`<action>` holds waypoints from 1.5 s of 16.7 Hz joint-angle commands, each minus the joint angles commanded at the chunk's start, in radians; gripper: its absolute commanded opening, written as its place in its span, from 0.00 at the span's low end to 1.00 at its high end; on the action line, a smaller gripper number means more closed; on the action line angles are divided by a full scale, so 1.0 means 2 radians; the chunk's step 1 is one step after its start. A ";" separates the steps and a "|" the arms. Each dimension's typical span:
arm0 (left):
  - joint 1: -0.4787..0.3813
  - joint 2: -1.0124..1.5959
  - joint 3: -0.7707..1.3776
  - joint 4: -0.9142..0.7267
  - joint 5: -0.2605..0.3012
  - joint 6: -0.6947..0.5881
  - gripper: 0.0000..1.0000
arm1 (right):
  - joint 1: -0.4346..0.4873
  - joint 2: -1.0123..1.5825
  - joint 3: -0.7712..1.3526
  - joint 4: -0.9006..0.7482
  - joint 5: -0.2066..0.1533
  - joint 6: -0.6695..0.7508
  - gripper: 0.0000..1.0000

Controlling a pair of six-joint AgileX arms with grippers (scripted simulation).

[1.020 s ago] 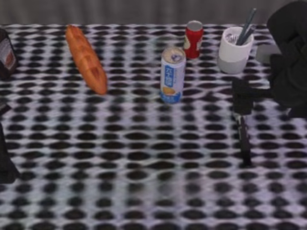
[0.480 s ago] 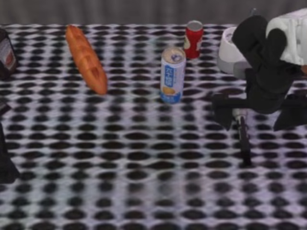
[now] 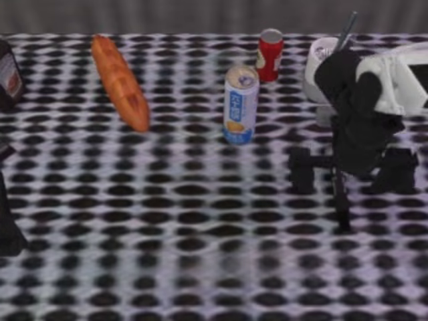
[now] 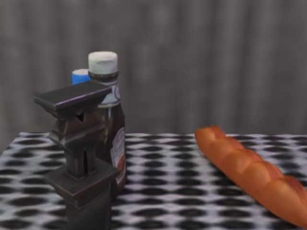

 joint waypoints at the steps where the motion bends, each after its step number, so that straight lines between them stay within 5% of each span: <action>1: 0.000 0.000 0.000 0.000 0.000 0.000 1.00 | -0.001 0.013 -0.009 0.025 0.000 0.000 1.00; 9: 0.000 0.000 0.000 0.000 0.000 0.000 1.00 | -0.002 0.052 -0.035 0.085 0.000 -0.001 1.00; 22: 0.000 0.000 0.000 0.000 0.000 0.000 1.00 | -0.002 0.052 -0.035 0.085 0.000 -0.001 0.02; 25: 0.000 0.000 0.000 0.000 0.000 0.000 1.00 | -0.002 0.052 -0.035 0.085 0.000 -0.001 0.00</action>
